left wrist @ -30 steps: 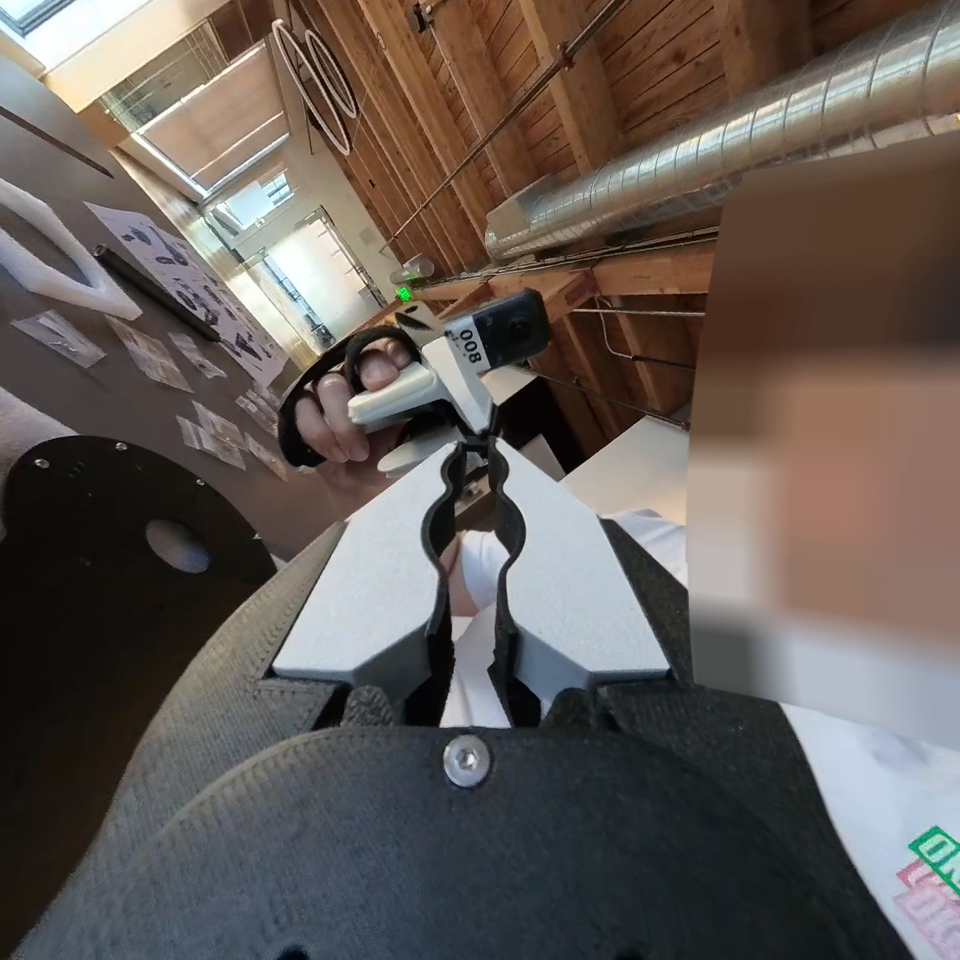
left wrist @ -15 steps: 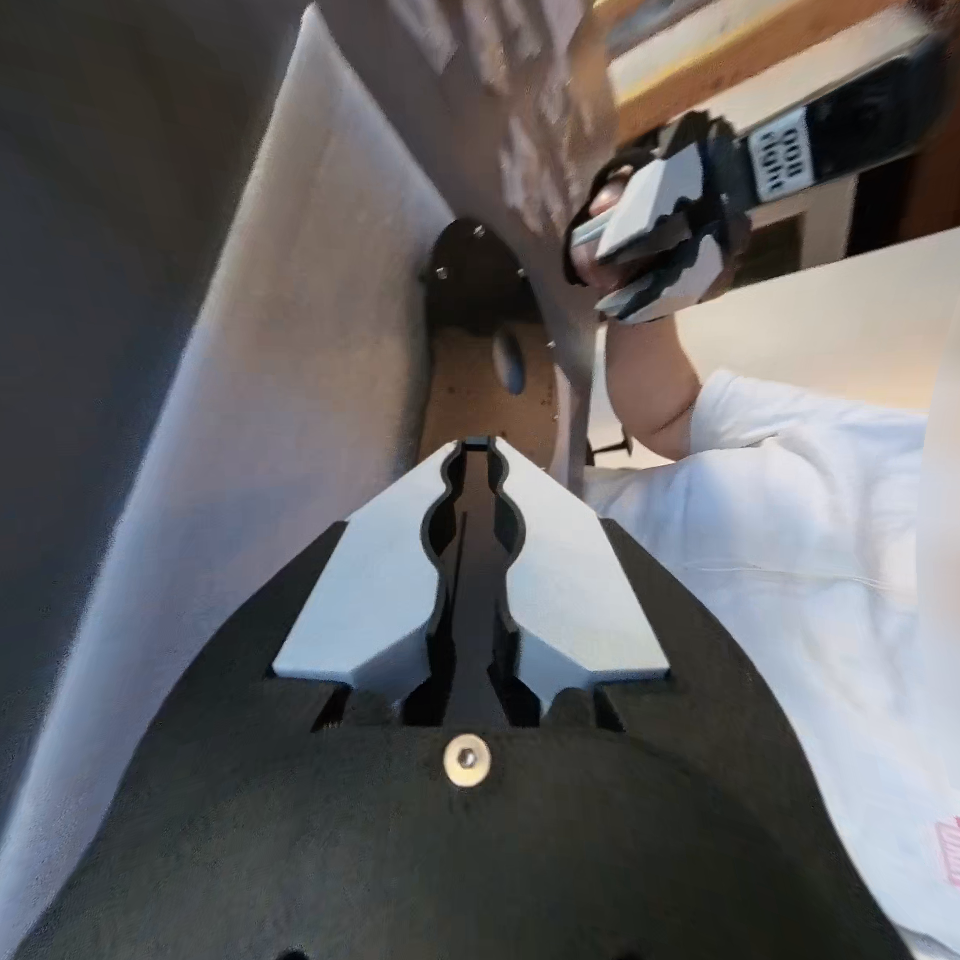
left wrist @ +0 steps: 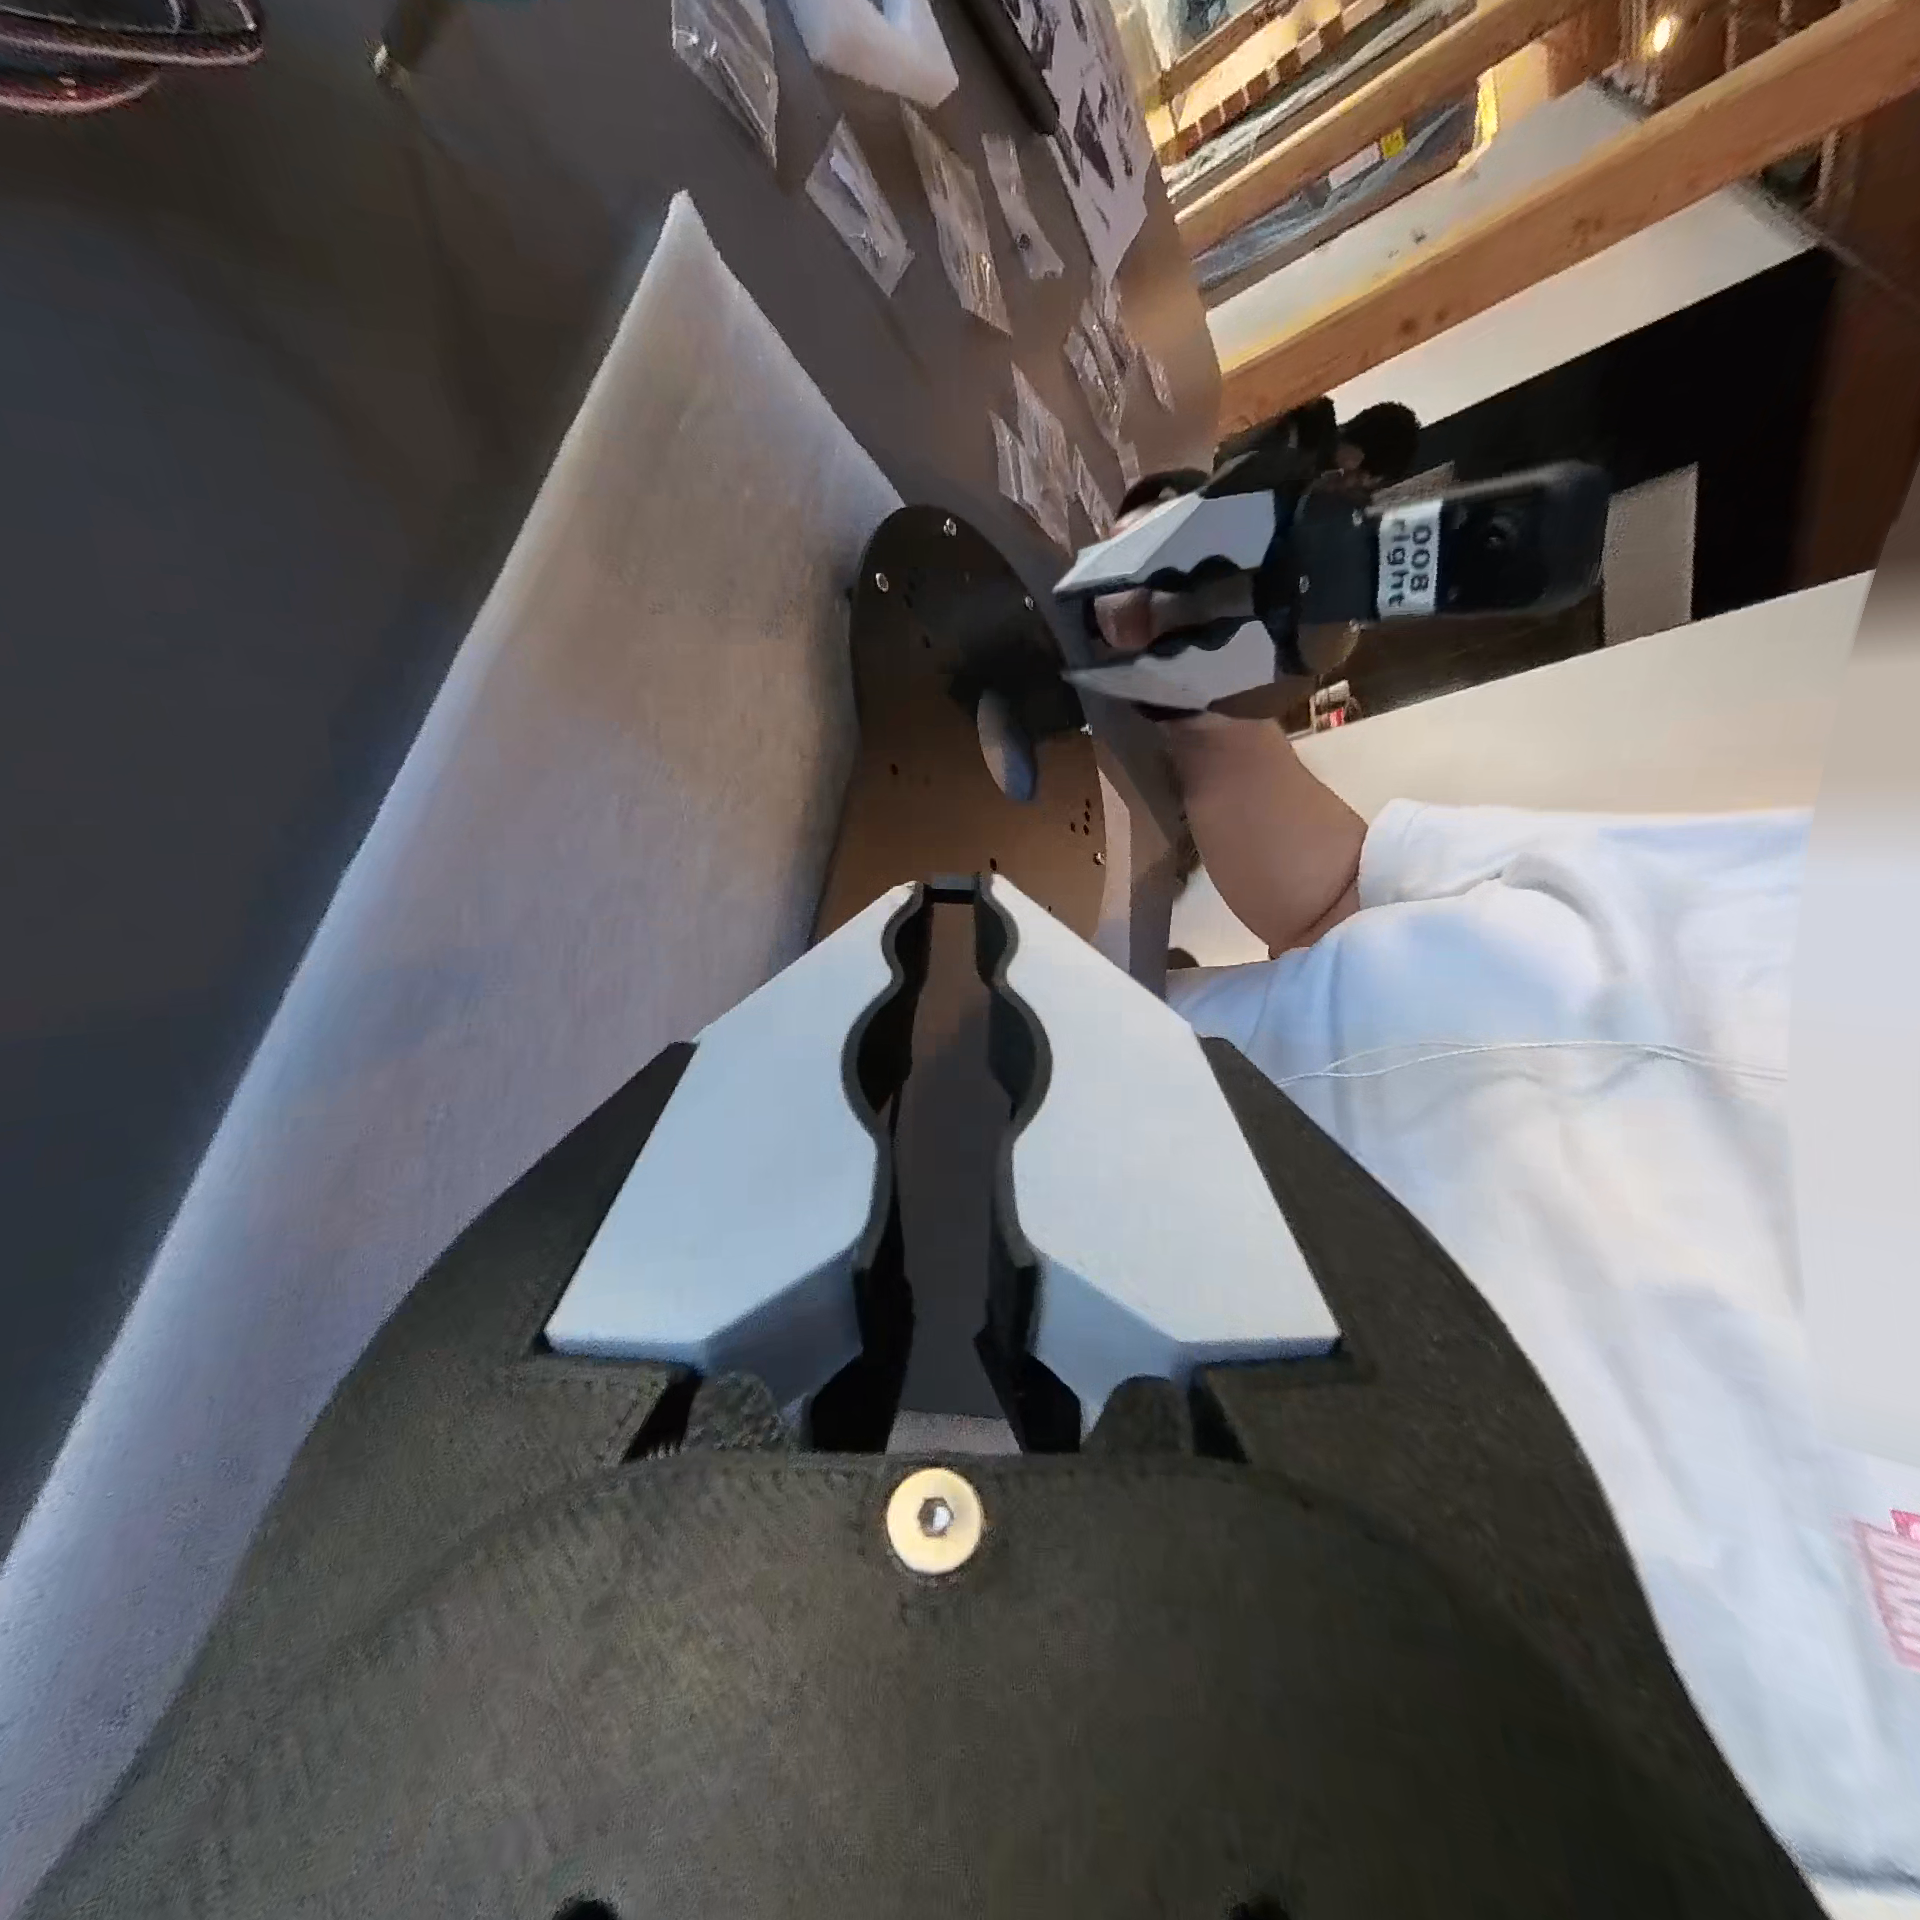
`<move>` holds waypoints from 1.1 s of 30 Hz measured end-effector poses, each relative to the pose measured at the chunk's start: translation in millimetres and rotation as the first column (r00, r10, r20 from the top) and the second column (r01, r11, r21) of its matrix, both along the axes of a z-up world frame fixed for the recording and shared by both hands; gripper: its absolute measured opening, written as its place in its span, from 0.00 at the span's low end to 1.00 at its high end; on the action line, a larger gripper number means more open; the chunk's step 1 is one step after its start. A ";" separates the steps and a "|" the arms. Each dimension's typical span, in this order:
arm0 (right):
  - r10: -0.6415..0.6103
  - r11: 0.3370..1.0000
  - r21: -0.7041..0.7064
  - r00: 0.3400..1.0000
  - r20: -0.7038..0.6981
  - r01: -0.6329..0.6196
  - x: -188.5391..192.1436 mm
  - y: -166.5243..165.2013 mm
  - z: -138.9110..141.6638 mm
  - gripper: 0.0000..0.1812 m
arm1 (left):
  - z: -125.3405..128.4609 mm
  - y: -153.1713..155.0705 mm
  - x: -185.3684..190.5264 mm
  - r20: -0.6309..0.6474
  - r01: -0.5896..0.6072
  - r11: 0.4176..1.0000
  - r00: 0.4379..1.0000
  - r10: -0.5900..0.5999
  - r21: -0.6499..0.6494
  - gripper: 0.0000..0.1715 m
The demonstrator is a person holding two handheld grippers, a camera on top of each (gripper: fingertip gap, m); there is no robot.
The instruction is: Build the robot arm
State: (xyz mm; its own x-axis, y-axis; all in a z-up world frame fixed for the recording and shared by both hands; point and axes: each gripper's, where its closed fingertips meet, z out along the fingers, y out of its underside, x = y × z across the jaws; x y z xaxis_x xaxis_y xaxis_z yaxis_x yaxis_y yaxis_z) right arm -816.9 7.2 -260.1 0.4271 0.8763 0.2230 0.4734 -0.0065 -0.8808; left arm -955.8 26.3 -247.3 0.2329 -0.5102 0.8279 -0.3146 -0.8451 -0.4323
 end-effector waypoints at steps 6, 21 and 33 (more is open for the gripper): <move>-0.133 0.961 0.249 0.991 0.023 0.123 15.4 17.2 12.8 0.07 | 3.8 -2.0 -0.2 0.036 -0.034 0.999 0.999 0.034 0.004 0.03; -0.235 0.957 0.120 0.950 -0.207 0.263 47.6 27.8 31.5 0.07 | -10.1 -5.4 19.5 -0.049 -0.007 1.000 0.999 0.008 0.015 0.03; -0.244 0.949 0.143 0.943 -0.226 0.280 56.3 29.1 38.6 0.07 | -35.8 22.6 54.7 -0.194 0.032 0.995 0.981 -0.012 0.098 0.03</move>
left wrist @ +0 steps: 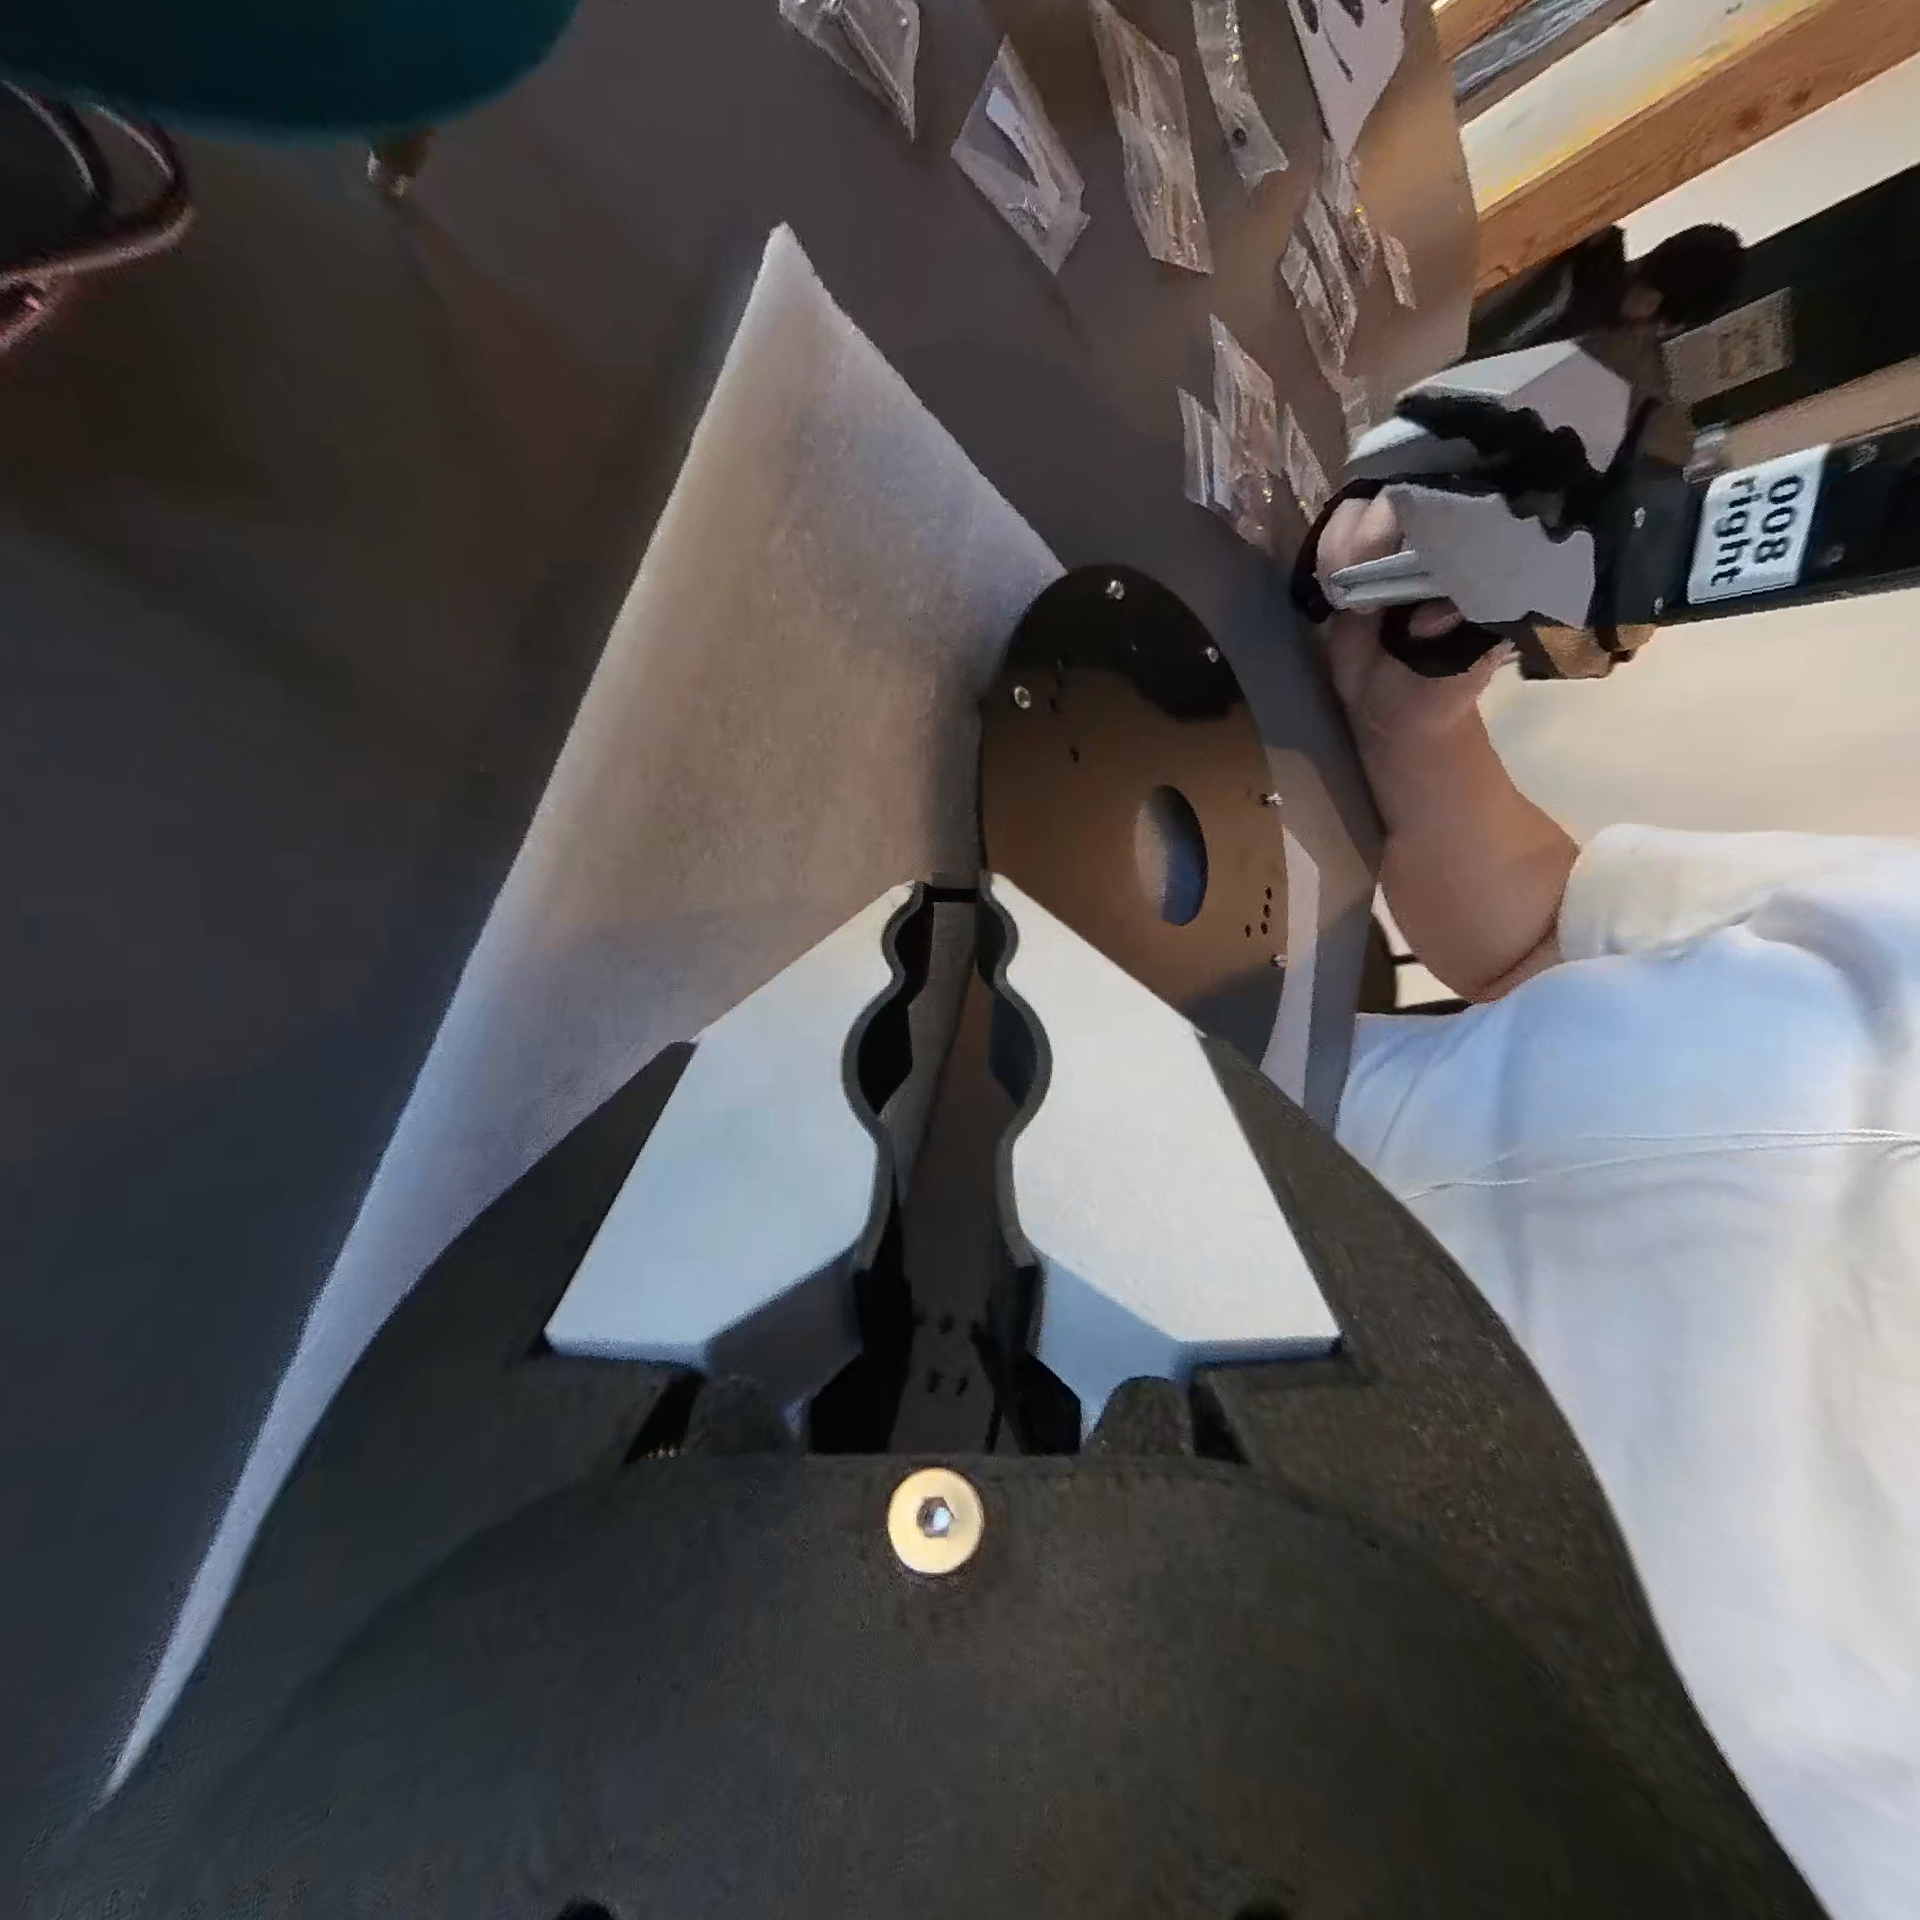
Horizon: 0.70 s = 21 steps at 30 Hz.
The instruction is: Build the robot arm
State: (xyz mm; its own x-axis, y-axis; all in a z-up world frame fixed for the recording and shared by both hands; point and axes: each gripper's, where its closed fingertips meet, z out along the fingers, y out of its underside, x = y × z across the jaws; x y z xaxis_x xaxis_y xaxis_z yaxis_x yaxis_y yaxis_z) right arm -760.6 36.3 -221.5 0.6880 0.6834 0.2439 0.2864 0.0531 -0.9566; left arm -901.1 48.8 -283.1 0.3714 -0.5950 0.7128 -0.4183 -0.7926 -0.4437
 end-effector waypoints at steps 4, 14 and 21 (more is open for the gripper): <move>0.026 0.999 -0.021 1.000 0.012 -0.025 -4.0 -0.6 -3.8 0.07 | 1.2 -3.5 7.4 0.047 0.000 0.997 0.999 0.003 -0.079 0.04; 0.484 0.872 -0.156 0.865 0.135 -0.464 -78.2 -0.8 15.5 0.09 | 40.3 -13.2 19.2 0.276 -0.022 0.942 0.954 0.120 -0.334 0.03; 0.643 0.763 -0.154 0.763 0.069 -0.628 -110.0 -7.9 14.7 0.13 | 62.3 -30.5 30.9 0.405 0.002 0.892 0.891 0.204 -0.453 0.03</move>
State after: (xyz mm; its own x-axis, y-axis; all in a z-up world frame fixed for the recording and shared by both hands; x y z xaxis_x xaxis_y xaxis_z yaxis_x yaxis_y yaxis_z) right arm -870.6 28.4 -206.8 0.0586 0.9814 0.1826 0.3307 0.1535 -0.9312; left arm -870.2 18.3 -220.8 0.0064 -0.1668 0.9860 -0.1728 -0.9713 -0.1632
